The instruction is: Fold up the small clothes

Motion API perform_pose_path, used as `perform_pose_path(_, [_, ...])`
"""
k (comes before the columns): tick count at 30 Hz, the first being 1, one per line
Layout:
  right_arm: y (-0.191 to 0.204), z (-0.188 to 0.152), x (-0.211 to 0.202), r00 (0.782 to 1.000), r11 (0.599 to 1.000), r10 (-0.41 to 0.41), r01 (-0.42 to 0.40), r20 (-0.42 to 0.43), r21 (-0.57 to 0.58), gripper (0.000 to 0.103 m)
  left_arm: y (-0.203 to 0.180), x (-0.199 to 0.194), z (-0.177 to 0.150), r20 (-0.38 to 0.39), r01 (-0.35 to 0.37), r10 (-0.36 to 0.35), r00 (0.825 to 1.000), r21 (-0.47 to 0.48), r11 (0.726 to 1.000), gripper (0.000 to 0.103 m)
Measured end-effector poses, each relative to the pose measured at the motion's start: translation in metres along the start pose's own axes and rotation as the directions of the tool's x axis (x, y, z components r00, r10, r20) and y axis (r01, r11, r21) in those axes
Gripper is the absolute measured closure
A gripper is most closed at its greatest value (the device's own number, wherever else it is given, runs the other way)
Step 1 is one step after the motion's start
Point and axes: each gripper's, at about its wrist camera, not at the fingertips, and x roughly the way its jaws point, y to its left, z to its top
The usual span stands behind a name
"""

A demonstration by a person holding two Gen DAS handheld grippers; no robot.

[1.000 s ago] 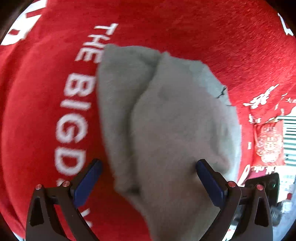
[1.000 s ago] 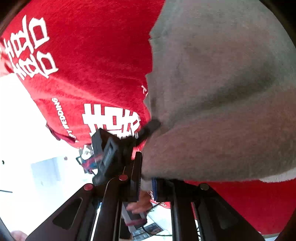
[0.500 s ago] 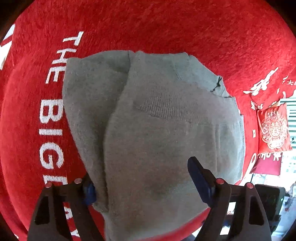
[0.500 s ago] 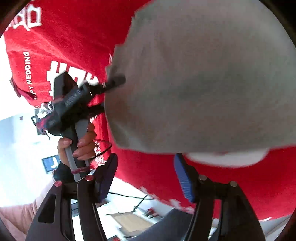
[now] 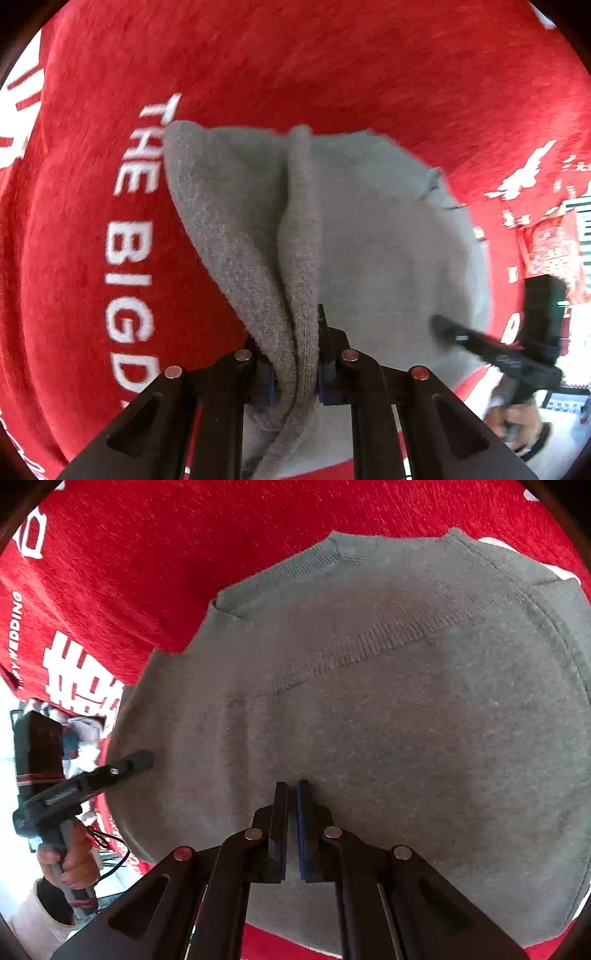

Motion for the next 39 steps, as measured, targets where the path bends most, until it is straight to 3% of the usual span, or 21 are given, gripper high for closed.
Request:
perform_pose_path(5, [-0.026,-0.005,-0.014,0.992,0.990,0.127,-0.126,-0.024,0.063,0.096,-0.048,-0.029,0.007,0.068,0.092,-0.095,0.993,0.046,0.995,0.087])
perform_pose_path(10, [-0.045,-0.008,-0.047,0.981,0.977,0.189,-0.192,0.034,0.096,0.095,-0.115,-0.027,0.020,0.072,0.097,-0.108,0.992,0.139,0.985,0.087])
perform_pose_path(15, [-0.095,-0.017,-0.078,0.970,0.957,0.219,-0.234,0.104,0.170,0.095,-0.200,0.014,0.024,0.048,0.013,-0.027,0.998,0.268,0.963,0.087])
perform_pose_path(19, [-0.135,-0.024,-0.075,0.959,0.920,0.252,-0.278,0.127,0.277,0.094,-0.258,0.075,0.016,0.021,-0.076,0.074,0.997,0.361,0.930,0.087])
perform_pose_path(23, [-0.158,-0.031,-0.071,0.940,0.880,0.310,-0.341,0.143,0.331,0.094,-0.294,0.115,0.002,0.001,-0.129,0.143,0.990,0.437,0.890,0.087])
perform_pose_path(28, [-0.168,-0.030,-0.070,0.909,0.835,0.370,-0.416,0.191,0.360,0.094,-0.331,0.113,-0.016,0.042,-0.123,0.119,0.992,0.538,0.834,0.087])
perform_pose_path(31, [-0.177,-0.027,-0.075,0.865,0.773,0.430,-0.501,0.259,0.389,0.094,-0.326,0.091,-0.014,0.071,-0.110,0.086,0.994,0.514,0.851,0.086])
perform_pose_path(32, [-0.181,-0.025,-0.076,0.854,0.755,0.441,-0.519,0.275,0.401,0.090,-0.318,0.081,-0.011,0.080,-0.119,0.091,0.993,0.490,0.863,0.083])
perform_pose_path(34, [-0.188,-0.023,-0.078,0.838,0.724,0.455,-0.545,0.301,0.422,0.068,-0.300,0.063,-0.005,0.115,-0.158,0.119,0.986,0.438,0.885,0.031])
perform_pose_path(35, [-0.189,-0.022,-0.078,0.829,0.714,0.466,-0.558,0.309,0.422,0.052,-0.287,0.052,-0.002,0.157,-0.198,0.146,0.977,0.401,0.894,0.000])
perform_pose_path(36, [-0.189,-0.021,-0.080,0.821,0.706,0.478,-0.571,0.312,0.420,0.047,-0.273,0.038,-0.001,0.212,-0.240,0.171,0.962,0.362,0.901,0.001])
perform_pose_path(39, [-0.184,-0.013,-0.076,0.819,0.703,0.498,-0.574,0.286,0.420,0.044,-0.242,0.025,0.003,0.232,-0.303,0.240,0.943,0.290,0.908,0.001])
